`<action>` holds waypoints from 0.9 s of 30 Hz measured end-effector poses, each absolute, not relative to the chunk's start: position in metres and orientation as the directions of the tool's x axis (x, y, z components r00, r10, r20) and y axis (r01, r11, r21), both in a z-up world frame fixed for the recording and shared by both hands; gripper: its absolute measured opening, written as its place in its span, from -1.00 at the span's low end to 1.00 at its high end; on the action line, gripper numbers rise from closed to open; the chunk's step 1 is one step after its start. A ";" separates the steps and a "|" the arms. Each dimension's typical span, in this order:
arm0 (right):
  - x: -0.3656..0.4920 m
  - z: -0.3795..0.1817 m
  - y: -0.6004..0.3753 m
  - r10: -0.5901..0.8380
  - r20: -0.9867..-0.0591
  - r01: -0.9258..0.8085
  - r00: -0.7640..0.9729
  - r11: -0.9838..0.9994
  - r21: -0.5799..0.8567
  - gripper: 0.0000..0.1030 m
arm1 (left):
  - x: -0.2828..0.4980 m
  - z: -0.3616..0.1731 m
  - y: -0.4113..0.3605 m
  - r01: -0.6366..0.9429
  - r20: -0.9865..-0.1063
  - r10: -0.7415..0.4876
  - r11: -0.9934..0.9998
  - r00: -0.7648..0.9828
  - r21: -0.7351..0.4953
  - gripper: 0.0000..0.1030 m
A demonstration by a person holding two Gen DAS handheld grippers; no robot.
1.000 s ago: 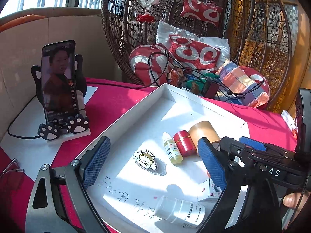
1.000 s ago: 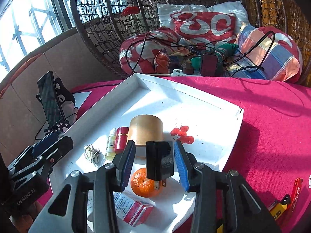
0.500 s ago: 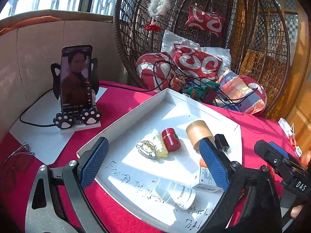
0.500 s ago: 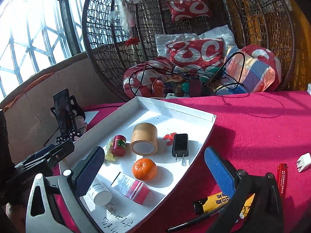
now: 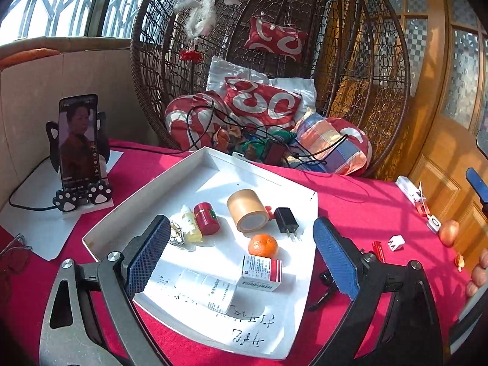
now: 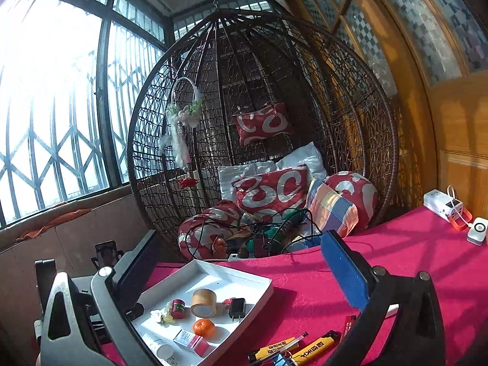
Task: Organize rigid objects
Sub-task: 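Withdraw both tools from the tray back over the lighters and pen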
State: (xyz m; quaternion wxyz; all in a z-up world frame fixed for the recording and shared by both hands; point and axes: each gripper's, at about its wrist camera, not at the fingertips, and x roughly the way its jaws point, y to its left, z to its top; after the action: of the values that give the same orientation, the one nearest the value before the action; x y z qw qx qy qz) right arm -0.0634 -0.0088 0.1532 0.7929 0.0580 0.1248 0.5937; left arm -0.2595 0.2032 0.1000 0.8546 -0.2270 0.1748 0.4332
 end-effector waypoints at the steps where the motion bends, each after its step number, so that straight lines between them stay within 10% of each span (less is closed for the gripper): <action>1: -0.059 0.152 -0.013 0.956 -0.126 -0.924 0.264 0.288 0.252 1.00 | -0.257 0.100 0.202 -0.819 -0.498 0.659 0.525 0.564 -0.233 0.85; 27: 0.010 0.100 -0.076 0.870 -0.224 -0.777 0.440 0.494 0.389 1.00 | -0.201 0.081 0.178 -0.705 -0.569 0.498 0.673 0.654 -0.222 0.85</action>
State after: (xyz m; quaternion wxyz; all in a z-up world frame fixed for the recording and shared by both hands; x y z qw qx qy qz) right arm 0.0096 -0.0757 0.0996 0.8408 0.1150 0.2000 0.4897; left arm -0.2012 0.1780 0.0815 0.8831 -0.2174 0.2381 0.3408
